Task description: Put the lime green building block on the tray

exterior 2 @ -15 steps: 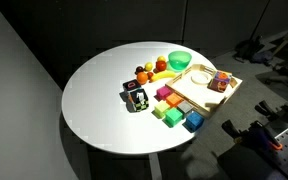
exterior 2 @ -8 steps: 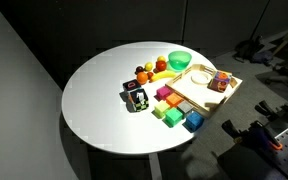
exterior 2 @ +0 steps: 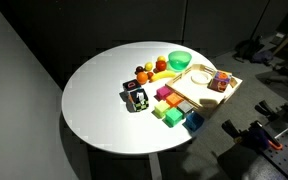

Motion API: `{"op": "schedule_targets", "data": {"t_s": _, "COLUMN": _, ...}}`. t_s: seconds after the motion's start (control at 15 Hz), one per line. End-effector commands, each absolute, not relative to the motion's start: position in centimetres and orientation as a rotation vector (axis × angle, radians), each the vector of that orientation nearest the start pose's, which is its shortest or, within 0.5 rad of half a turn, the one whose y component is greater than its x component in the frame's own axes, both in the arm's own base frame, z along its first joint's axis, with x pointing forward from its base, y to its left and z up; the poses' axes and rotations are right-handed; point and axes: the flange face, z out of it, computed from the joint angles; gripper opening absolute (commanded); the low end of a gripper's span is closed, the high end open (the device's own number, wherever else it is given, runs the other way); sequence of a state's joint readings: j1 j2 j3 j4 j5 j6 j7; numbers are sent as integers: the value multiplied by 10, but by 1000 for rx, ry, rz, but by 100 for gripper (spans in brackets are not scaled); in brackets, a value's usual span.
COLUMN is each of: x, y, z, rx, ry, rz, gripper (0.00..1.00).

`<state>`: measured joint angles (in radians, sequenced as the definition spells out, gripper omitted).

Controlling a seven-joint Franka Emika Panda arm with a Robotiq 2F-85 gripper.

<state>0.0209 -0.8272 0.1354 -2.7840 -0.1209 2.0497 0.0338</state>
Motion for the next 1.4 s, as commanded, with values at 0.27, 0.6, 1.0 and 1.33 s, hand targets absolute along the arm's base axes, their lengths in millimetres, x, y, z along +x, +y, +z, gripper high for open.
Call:
{"op": "schedule_targets", "data": {"t_s": 0.27, "x": 351, "y": 64, "z": 403, "rx": -3230, "ry": -293, "rz": -90, "gripper": 100}}
{"op": "schedule_targets", "data": {"t_s": 0.6, "x": 375, "y": 93, "z": 375, "rx": -3127, "ry": -340, "rz": -51, "gripper": 100}}
{"op": "schedule_targets", "data": {"t_s": 1.0, "x": 400, "y": 126, "z": 344, "rx": -3072, "ry": -265, "rz": 5, "gripper": 100}}
{"op": "schedule_targets", "data": {"t_s": 1.33, "x": 410, "y": 149, "z": 324, "rx": -3121, "ry": -247, "rz": 63, "gripper": 100}}
